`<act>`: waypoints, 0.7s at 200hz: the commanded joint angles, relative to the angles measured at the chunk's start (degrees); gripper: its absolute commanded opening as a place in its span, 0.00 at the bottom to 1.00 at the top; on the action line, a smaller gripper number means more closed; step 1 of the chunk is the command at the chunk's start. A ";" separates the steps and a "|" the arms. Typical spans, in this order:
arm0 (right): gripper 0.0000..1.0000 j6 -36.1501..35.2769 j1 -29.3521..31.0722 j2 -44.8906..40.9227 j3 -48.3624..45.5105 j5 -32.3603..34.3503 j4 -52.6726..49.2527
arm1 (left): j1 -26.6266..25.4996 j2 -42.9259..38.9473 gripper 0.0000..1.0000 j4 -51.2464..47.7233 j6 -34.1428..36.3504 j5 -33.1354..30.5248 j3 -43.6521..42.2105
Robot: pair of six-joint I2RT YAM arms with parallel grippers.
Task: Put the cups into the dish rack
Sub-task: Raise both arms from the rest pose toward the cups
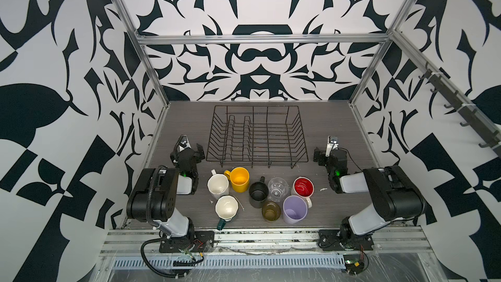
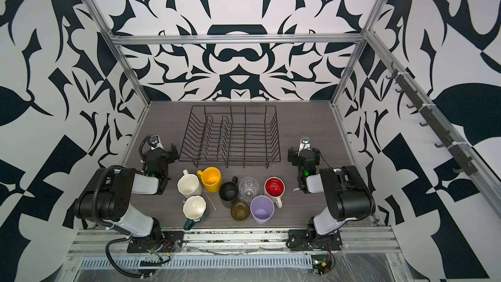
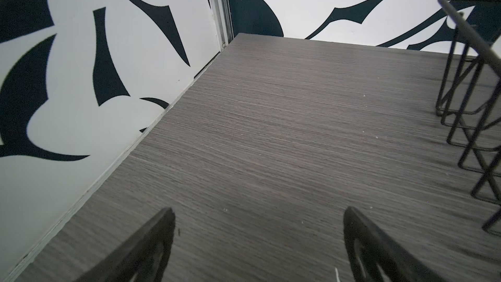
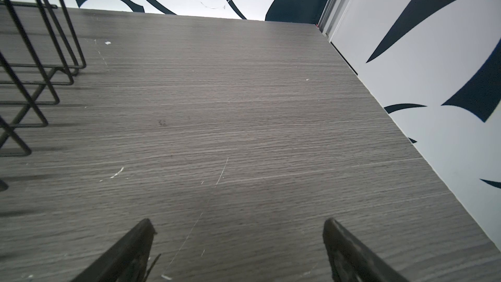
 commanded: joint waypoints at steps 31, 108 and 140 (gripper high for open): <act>1.00 -0.29 -0.18 -0.61 1.16 0.11 0.88 | 0.39 -0.41 0.99 2.72 -0.59 -0.05 -0.16; 0.99 3.72 -0.09 -11.86 3.25 8.90 -12.99 | 0.38 -24.97 0.99 -22.81 -9.64 -10.27 3.57; 1.00 22.00 -0.09 -22.79 12.54 13.18 -36.78 | 0.50 -33.58 0.99 -43.50 -19.33 -6.77 10.06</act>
